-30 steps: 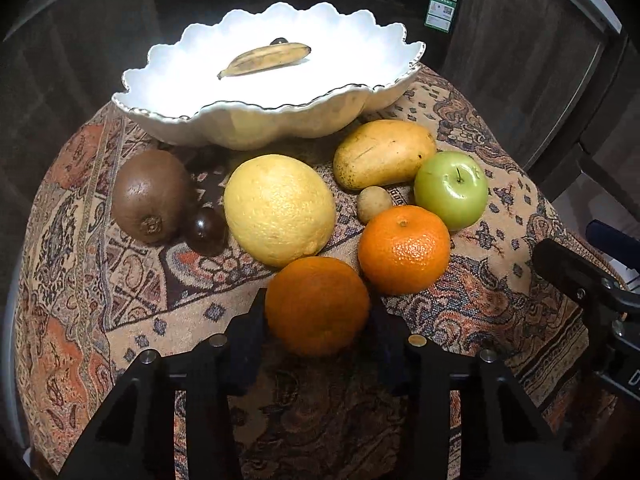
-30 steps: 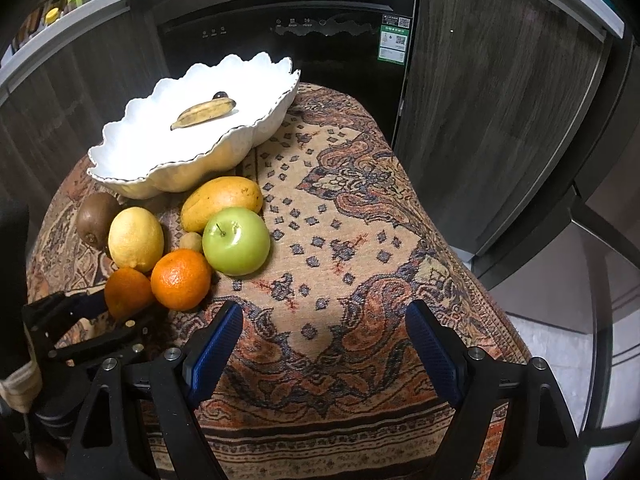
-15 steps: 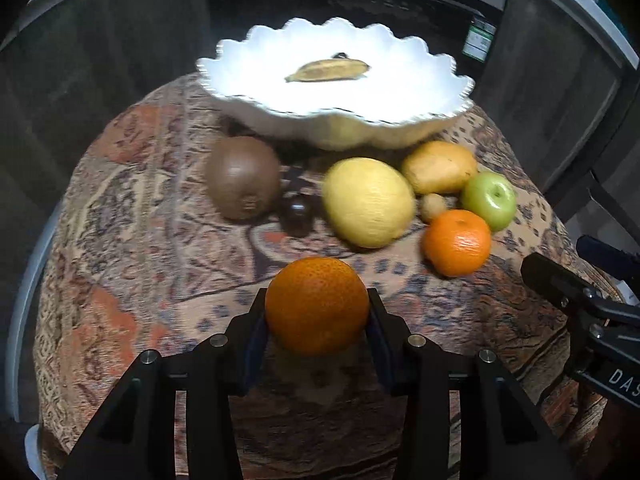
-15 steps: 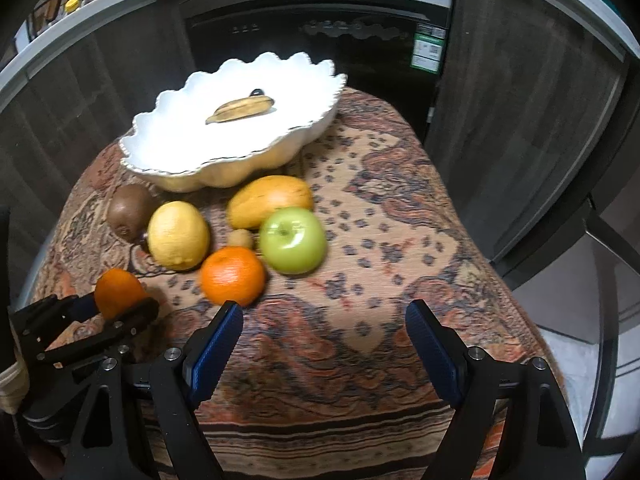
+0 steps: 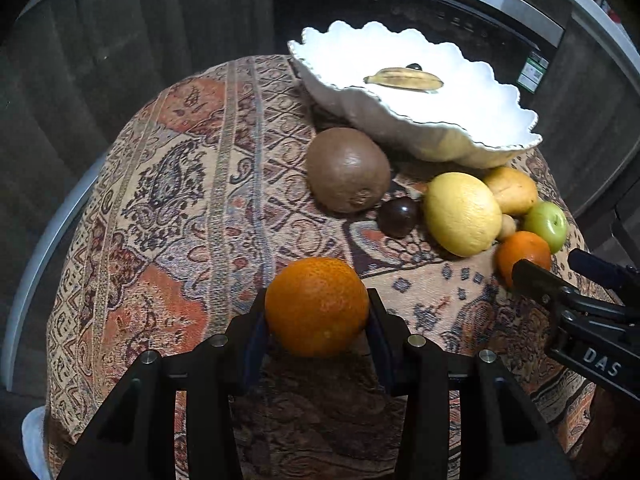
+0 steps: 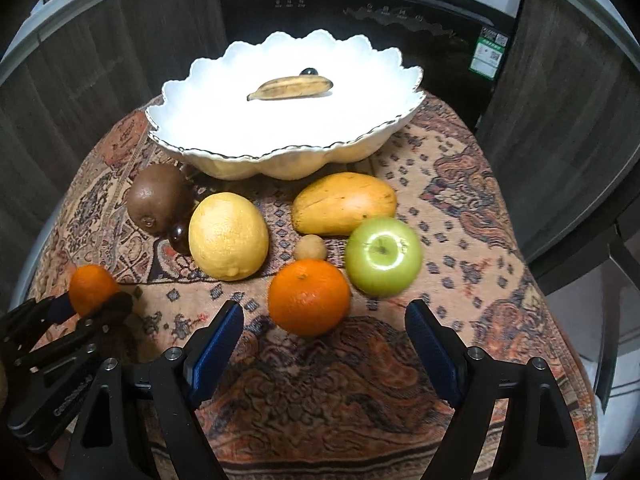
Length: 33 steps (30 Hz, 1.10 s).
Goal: Organize fruits
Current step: 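Grasp the second orange with the right tool while the left tool lifts its orange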
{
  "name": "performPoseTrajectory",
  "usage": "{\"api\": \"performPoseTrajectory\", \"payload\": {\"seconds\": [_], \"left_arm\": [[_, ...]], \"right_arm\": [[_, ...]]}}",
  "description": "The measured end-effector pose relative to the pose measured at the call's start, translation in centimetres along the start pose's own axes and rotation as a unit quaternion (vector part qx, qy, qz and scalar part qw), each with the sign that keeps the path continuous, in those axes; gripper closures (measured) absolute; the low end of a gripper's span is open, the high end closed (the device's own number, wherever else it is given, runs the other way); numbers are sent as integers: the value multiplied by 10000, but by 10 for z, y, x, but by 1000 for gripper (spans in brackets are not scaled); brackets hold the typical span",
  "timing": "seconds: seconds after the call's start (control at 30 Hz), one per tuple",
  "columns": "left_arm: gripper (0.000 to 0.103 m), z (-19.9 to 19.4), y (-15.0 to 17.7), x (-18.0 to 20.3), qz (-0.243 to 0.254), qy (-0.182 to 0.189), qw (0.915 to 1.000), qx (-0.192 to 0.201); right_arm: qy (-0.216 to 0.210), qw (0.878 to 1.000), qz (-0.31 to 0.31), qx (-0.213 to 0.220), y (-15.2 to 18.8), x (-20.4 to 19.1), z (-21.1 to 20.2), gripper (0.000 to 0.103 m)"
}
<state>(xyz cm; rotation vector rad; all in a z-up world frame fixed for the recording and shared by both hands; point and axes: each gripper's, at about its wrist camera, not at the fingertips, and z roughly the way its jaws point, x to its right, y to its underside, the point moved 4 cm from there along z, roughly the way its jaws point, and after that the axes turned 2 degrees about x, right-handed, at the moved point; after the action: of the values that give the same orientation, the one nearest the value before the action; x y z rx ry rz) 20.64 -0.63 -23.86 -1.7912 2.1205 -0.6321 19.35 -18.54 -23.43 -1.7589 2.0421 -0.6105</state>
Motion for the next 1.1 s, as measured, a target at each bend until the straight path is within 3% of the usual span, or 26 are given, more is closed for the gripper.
{"api": "performPoseTrajectory", "payload": {"seconds": [0.17,0.23,0.3,0.33,0.6,1.1], "left_arm": [[59,4,1,-7,-111,2,9999,-87],[59,6,1,-9,-143,4,9998,-116],[59,7,1,-10,-165,0,9998,-131],[59,7,1,-11,-171,3,9998,-134],[59,-1,-2,-6,-128,43,9999,-56],[59,-42,-26,18,26,87,9996,266]], "right_arm": [[38,9999,59,-91,-3,-3,14,24],[11,9998,99,-166,-3,-5,19,31],[-48,9995,96,-293,-1,-7,26,51],[-63,9993,105,-341,0,-7,29,54],[-160,9994,184,-248,3,-5,21,56],[-189,9996,41,201,-8,8,-36,57]]}}
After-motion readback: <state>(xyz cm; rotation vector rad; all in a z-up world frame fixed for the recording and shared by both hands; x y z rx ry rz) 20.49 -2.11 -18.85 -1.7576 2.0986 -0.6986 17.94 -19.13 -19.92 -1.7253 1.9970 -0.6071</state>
